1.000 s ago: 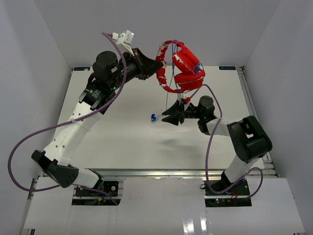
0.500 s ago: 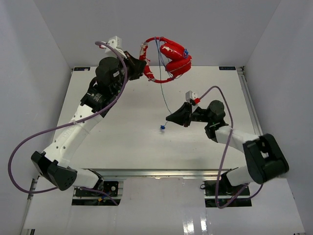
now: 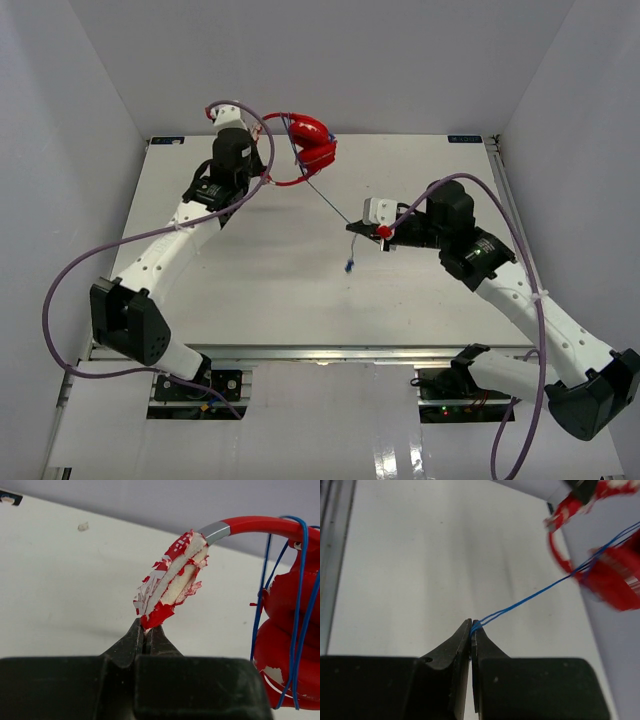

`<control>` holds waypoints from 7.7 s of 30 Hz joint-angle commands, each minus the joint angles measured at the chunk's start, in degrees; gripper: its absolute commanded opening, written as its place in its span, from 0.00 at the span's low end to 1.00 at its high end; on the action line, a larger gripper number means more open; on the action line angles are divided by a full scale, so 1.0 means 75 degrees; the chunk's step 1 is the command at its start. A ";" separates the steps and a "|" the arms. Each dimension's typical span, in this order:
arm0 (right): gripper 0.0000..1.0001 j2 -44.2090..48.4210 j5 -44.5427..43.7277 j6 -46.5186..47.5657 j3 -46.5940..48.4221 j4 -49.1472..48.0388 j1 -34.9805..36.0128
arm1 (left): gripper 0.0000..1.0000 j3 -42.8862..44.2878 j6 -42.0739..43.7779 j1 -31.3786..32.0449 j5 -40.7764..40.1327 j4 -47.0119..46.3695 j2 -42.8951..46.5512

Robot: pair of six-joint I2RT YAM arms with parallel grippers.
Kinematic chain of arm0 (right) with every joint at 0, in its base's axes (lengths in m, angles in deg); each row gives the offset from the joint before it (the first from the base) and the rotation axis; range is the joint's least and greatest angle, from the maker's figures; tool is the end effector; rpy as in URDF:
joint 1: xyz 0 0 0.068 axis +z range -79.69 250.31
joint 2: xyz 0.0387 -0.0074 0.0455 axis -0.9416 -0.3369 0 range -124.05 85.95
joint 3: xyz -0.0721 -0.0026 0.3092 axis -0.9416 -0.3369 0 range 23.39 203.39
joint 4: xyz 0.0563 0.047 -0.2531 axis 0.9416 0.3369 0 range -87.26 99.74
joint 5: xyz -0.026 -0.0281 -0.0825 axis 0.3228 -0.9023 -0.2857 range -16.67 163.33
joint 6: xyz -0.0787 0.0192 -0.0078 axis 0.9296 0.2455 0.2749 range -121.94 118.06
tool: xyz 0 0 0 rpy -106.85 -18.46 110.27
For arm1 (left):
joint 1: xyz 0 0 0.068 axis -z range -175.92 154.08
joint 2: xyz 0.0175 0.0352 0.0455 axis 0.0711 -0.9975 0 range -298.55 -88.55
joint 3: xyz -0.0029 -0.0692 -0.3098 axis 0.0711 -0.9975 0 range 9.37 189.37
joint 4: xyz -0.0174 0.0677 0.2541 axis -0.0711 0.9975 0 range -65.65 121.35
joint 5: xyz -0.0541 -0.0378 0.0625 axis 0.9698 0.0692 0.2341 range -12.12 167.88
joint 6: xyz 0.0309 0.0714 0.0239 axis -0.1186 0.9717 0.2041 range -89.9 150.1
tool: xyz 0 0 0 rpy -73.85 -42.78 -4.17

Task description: Wrap the headphones

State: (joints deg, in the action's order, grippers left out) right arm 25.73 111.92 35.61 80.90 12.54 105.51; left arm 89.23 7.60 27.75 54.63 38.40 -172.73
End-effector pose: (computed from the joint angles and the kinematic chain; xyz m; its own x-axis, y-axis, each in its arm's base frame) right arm 0.1723 0.1755 0.4028 0.4375 -0.2744 -0.8564 -0.8596 0.1520 -0.4878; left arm 0.3513 -0.1236 0.4192 -0.2765 -0.2626 -0.9244 -0.0865 0.9648 -0.2482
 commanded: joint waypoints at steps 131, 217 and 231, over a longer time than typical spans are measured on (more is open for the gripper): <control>0.81 -0.1345 0.4496 -0.2850 -0.1082 -0.4614 -0.2869 | 0.00 0.0625 0.1360 0.1614 0.6569 0.0355 0.1907; 0.08 -0.0509 0.3542 -0.5920 -0.2782 -0.6006 -0.1751 | 0.00 -0.2169 -0.1756 0.1602 0.2133 -0.2724 0.2418; 0.08 -0.3861 0.3058 -0.7231 -0.3107 -0.8950 -0.1731 | 0.00 -0.4188 -0.3962 0.1557 0.0565 -0.3424 0.0725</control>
State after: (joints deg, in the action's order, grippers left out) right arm 3.69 135.42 -14.41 56.84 -43.84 92.20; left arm 59.09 -14.21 39.86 64.37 18.62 -165.57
